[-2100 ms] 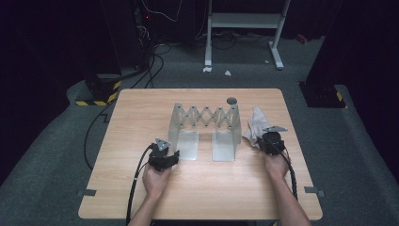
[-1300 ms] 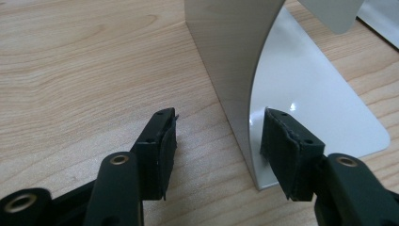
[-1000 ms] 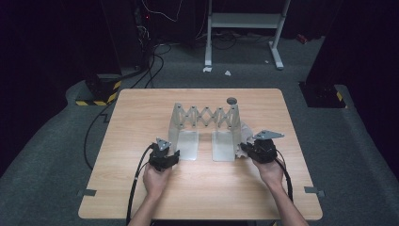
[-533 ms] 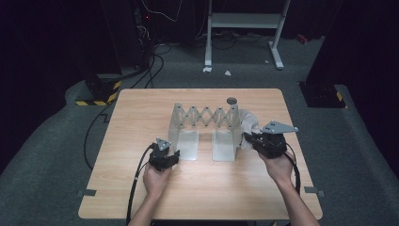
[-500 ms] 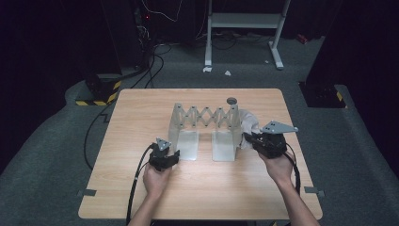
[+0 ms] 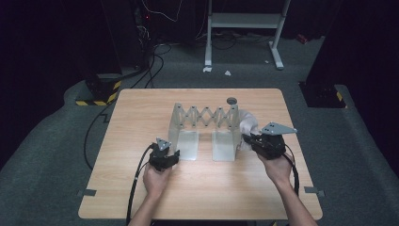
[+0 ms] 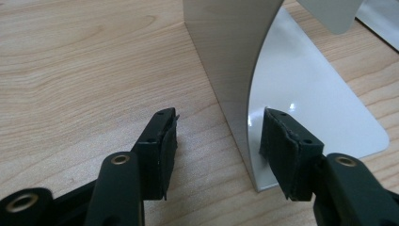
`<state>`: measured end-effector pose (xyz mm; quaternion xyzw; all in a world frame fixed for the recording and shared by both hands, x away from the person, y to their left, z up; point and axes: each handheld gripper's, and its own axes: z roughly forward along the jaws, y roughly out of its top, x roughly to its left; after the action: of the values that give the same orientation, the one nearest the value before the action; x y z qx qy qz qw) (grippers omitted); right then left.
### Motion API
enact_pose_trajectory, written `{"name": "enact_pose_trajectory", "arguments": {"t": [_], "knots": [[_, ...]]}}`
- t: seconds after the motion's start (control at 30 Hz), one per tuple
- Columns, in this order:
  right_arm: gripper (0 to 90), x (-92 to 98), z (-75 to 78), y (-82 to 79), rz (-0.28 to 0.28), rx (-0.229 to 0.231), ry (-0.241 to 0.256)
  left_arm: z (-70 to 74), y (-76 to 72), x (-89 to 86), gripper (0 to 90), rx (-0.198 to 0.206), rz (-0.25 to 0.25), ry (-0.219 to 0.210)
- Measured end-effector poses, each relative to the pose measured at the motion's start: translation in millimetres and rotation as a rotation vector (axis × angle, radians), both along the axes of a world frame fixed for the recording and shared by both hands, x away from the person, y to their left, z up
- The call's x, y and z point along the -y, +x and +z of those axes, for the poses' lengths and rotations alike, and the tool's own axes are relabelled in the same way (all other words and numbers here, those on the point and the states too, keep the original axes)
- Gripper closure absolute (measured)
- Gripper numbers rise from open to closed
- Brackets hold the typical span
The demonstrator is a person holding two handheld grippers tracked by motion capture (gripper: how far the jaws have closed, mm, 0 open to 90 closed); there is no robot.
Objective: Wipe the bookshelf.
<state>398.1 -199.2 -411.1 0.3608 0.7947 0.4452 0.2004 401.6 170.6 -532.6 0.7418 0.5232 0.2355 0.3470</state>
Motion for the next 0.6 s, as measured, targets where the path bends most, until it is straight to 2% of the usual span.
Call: {"name": "enact_pose_trajectory", "arguments": {"t": [0.03, 0.1, 0.13, 0.23, 0.27, 0.33, 0.47, 0.5, 0.53, 0.6], "knots": [[83.5, 0.0, 0.0, 0.0, 0.0, 0.0, 0.0, 0.0, 0.0, 0.1, 46.1, 0.0, 0.001, -0.001], [83.5, -1.7, -8.6, 0.5, -0.003, -0.016, -0.018, -0.1, 0.1, 0.2, 46.2, 0.001, -0.001, -0.003], [83.5, -2.2, -17.3, 3.0, -0.003, -0.034, -0.018, -0.1, 0.6, 0.5, 47.5, 0.004, -0.008, -0.002], [83.5, -3.2, -26.6, 5.9, -0.01, -0.057, -0.013, -0.1, 0.8, 0.6, 48.1, 0.004, -0.009, -0.003], [83.5, -4.8, -37.1, 9.3, -0.015, -0.081, -0.015, -0.1, 0.7, 0.6, 48.1, 0.004, -0.009, -0.003], [83.5, -5.2, -42.7, 11.4, -0.017, -0.094, -0.013, -0.1, 0.7, 0.6, 48.1, 0.005, -0.009, -0.002], [83.4, -5.1, -69.7, 23.8, -0.028, -0.171, -0.007, -0.1, 0.7, 0.6, 48.1, 0.004, -0.01, -0.002], [83.4, -5.1, -69.7, 23.8, -0.028, -0.171, -0.007, -0.1, 0.7, 0.6, 48.1, 0.004, -0.01, -0.002], [83.5, -5.9, -77.7, 28.4, -0.029, -0.199, -0.009, -0.1, 0.7, 0.6, 48.1, 0.004, -0.01, -0.003], [83.4, -6.6, -81.0, 30.7, -0.031, -0.208, -0.015, -0.1, 0.7, 0.6, 48.1, 0.004, -0.01, -0.003]]}}
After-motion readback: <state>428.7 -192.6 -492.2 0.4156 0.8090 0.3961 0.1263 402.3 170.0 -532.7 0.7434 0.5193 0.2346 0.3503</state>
